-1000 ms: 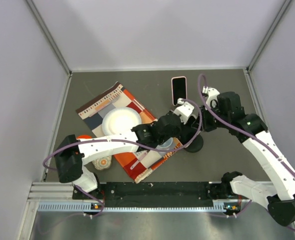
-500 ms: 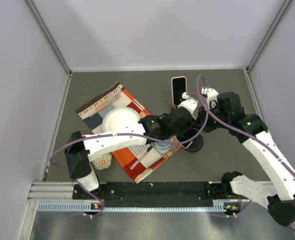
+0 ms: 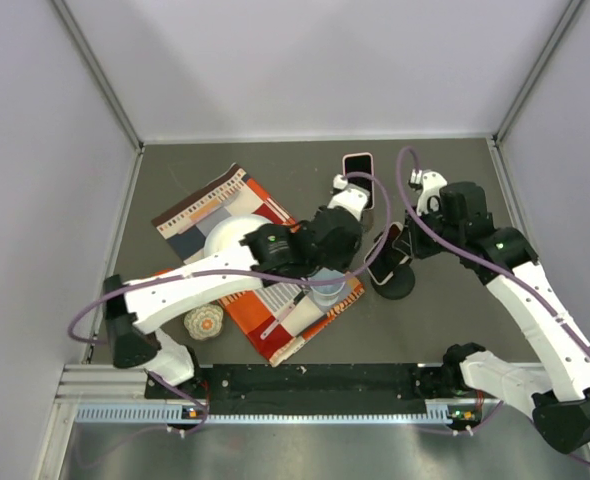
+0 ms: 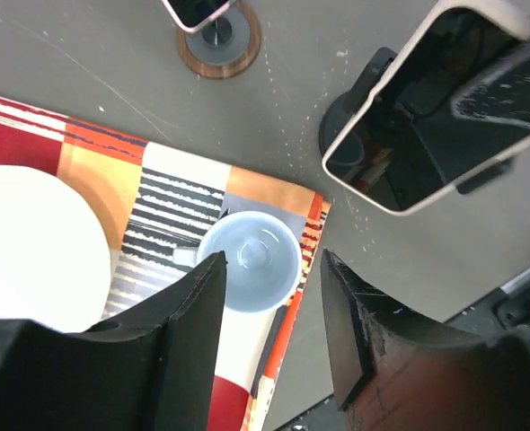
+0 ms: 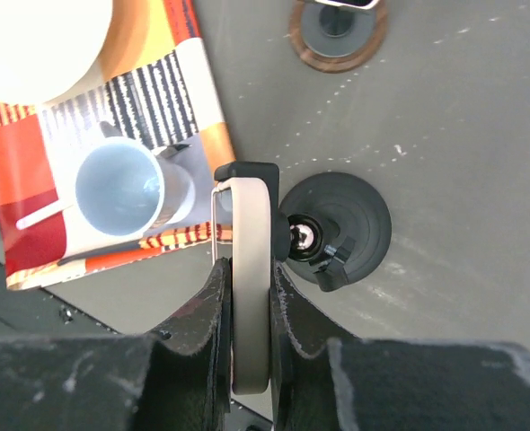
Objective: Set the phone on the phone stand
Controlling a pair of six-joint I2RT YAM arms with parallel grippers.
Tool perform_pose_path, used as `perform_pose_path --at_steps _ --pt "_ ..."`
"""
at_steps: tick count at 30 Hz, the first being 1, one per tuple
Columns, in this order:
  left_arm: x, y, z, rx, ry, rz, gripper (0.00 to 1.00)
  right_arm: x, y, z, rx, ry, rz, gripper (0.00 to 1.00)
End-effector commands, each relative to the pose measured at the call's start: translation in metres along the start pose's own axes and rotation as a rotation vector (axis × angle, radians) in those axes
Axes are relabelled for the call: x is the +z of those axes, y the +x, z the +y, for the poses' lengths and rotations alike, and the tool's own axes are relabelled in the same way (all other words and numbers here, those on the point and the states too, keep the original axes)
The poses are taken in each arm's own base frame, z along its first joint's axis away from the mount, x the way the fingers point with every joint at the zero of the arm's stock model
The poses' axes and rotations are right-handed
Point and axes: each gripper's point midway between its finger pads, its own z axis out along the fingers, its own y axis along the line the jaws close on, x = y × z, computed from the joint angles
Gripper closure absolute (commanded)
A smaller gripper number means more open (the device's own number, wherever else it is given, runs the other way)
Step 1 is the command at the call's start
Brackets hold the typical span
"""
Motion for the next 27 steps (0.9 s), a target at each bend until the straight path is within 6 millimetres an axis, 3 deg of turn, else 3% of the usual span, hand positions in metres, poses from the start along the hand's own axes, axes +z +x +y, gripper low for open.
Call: perform_pose_path --at_steps 1,6,11,12,13,17,18,20,21,23,27 --pt "-0.060 -0.038 0.018 -0.054 0.033 -0.112 0.49 -0.004 0.050 -0.065 -0.060 0.304 0.212 1.00" --pt "-0.084 -0.044 0.019 -0.057 0.112 -0.179 0.48 -0.004 0.049 -0.055 -0.045 0.242 0.191 1.00" --pt "-0.081 -0.038 0.020 -0.045 0.141 -0.205 0.43 -0.010 0.047 -0.054 0.011 0.232 0.161 1.00" --pt "-0.079 -0.044 0.018 -0.058 0.162 -0.232 0.42 -0.009 0.046 -0.049 0.031 0.204 0.155 1.00" --pt "-0.075 -0.037 0.008 -0.036 0.230 -0.209 0.41 -0.009 0.044 -0.046 0.054 0.192 0.147 1.00" --pt "-0.066 -0.046 -0.009 -0.028 0.419 -0.251 0.34 -0.007 0.041 -0.037 0.087 0.143 0.130 0.94" --pt "-0.062 -0.051 -0.001 -0.041 0.420 -0.264 0.32 -0.007 0.041 -0.036 0.090 0.138 0.129 0.89" --pt "-0.059 -0.057 -0.004 -0.054 0.503 -0.287 0.31 -0.007 0.041 -0.036 0.100 0.139 0.118 0.82" --pt "-0.057 -0.060 -0.006 -0.058 0.526 -0.298 0.31 -0.007 0.041 -0.036 0.102 0.142 0.113 0.72" --pt "-0.051 -0.062 -0.008 -0.060 0.567 -0.303 0.30 -0.008 0.039 -0.036 0.112 0.145 0.098 0.67" --pt "-0.027 -0.056 -0.024 -0.027 0.635 -0.249 0.30 -0.013 0.036 -0.040 0.128 0.168 0.071 0.43"
